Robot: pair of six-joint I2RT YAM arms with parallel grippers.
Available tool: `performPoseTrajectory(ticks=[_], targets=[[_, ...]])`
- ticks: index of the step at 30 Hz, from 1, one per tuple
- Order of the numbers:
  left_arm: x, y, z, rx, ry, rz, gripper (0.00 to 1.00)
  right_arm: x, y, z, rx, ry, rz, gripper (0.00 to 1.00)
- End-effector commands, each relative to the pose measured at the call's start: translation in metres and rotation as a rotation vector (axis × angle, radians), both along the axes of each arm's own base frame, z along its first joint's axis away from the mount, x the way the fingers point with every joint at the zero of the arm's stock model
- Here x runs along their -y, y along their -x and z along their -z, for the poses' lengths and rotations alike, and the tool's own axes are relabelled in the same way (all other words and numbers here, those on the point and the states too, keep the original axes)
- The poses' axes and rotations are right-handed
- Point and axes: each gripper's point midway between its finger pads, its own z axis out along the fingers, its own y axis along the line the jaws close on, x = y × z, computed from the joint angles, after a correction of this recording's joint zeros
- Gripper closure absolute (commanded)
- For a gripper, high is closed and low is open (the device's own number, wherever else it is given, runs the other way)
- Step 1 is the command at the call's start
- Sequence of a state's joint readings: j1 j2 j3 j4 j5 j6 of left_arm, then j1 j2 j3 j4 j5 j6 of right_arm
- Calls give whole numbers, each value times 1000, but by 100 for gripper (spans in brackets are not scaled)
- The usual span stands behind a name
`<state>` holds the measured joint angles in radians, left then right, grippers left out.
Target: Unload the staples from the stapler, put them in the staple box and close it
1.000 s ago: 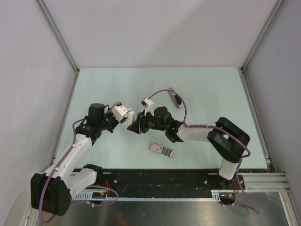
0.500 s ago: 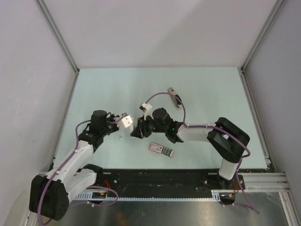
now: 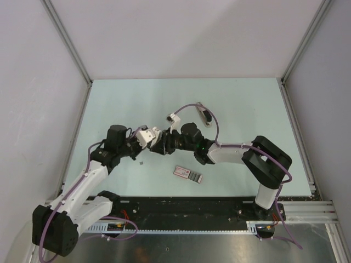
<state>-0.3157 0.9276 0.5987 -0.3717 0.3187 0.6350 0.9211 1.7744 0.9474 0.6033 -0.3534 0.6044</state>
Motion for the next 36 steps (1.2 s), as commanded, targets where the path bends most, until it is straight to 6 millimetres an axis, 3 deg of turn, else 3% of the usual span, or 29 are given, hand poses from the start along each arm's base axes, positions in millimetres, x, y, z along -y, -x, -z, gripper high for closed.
performPoseTrajectory(ticks=[1,4,9,12,13,15,19,27,36], targets=[[54,55,-8,-264,236,157,80,-15,-28,-76,87,-205,70,100],[60,55,-14,-290,257,151,73,-18,-33,-75,90,-177,84,100],[49,24,-44,-186,236,37,48,-9,-47,-55,70,-70,131,100],[25,-7,-79,-73,237,-89,44,-3,-57,-38,55,39,155,100],[14,-18,-93,-39,253,-137,37,-2,-61,-34,56,75,163,100],[-11,-37,-121,13,299,-231,15,1,-67,-20,54,162,175,100],[-58,-61,-156,60,382,-374,3,3,-82,17,41,358,194,100],[-76,-73,-140,-56,446,-431,1,1,-114,64,49,657,232,100],[-77,-73,-129,-105,468,-474,0,-23,-128,86,34,752,230,100]])
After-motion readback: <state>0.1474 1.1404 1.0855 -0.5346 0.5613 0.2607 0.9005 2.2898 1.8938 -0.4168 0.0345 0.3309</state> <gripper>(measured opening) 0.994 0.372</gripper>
